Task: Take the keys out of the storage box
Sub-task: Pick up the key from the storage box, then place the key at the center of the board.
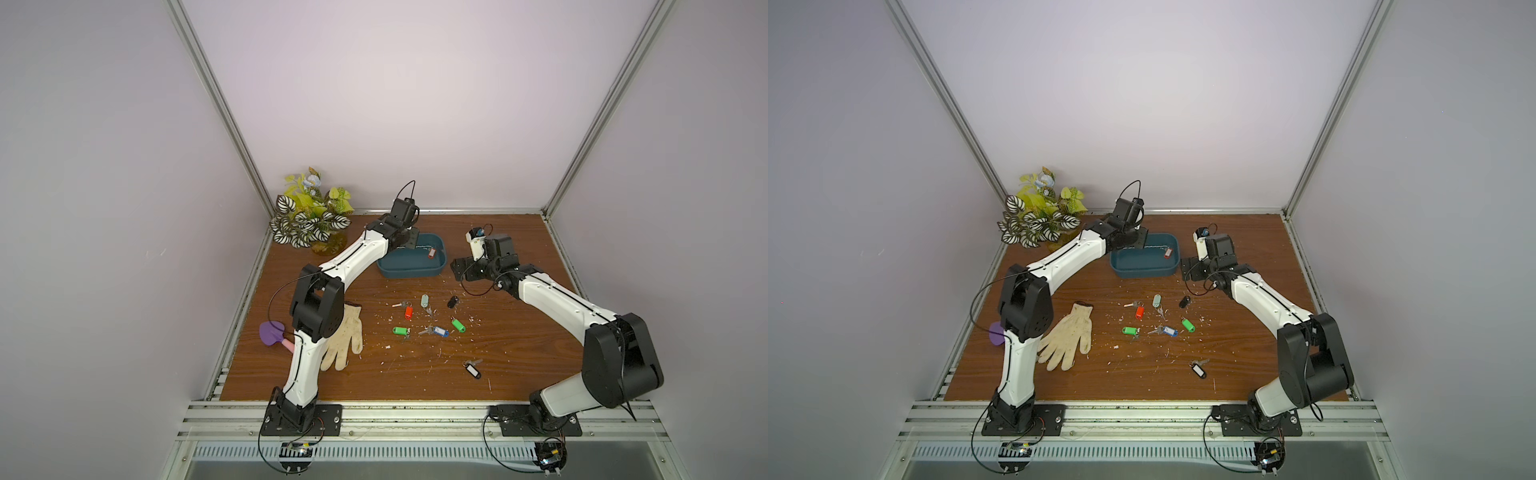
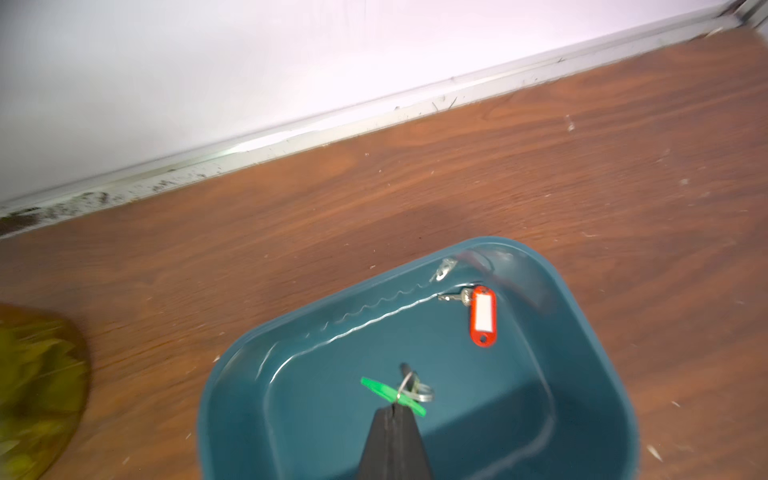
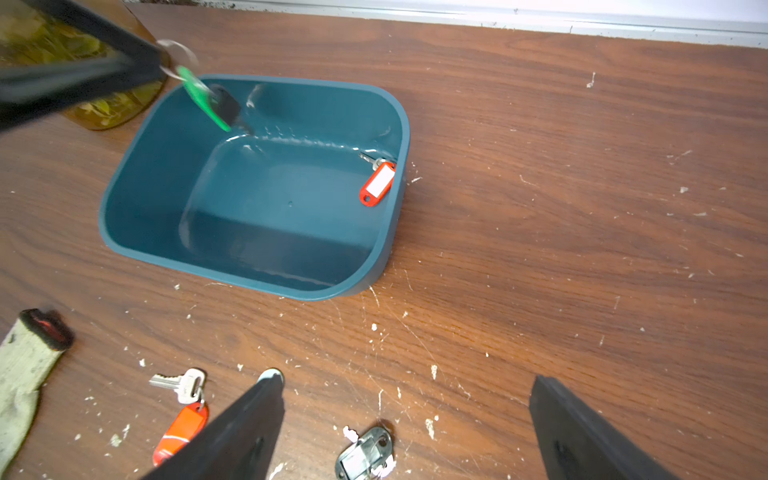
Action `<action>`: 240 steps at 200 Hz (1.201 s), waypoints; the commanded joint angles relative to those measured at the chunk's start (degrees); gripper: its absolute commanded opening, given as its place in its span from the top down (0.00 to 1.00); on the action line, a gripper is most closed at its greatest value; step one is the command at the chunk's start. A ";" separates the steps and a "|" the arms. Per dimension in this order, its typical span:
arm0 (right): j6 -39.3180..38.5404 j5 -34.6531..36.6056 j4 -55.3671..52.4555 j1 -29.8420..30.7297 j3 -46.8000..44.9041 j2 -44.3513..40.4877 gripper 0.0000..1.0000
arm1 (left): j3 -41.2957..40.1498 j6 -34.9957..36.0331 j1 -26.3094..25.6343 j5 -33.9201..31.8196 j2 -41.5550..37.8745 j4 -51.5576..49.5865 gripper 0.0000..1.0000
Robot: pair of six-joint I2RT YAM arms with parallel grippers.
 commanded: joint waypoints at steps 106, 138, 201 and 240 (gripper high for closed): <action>6.64 0.40 9.04 0.06 -10.10 -15.92 0.00 | -59.65 -10.30 -20.54 21.24 -38.95 32.08 1.00; 6.76 2.36 9.62 0.14 -11.87 -17.22 0.00 | -67.73 -15.21 -25.21 26.53 -37.59 42.86 1.00; 6.42 3.30 9.12 0.70 -11.81 -16.81 0.00 | -73.28 -18.12 -27.71 27.41 -30.62 48.65 1.00; 6.15 3.18 9.01 0.76 -11.54 -16.45 0.00 | -71.66 -18.03 -27.68 28.61 -25.79 49.43 0.84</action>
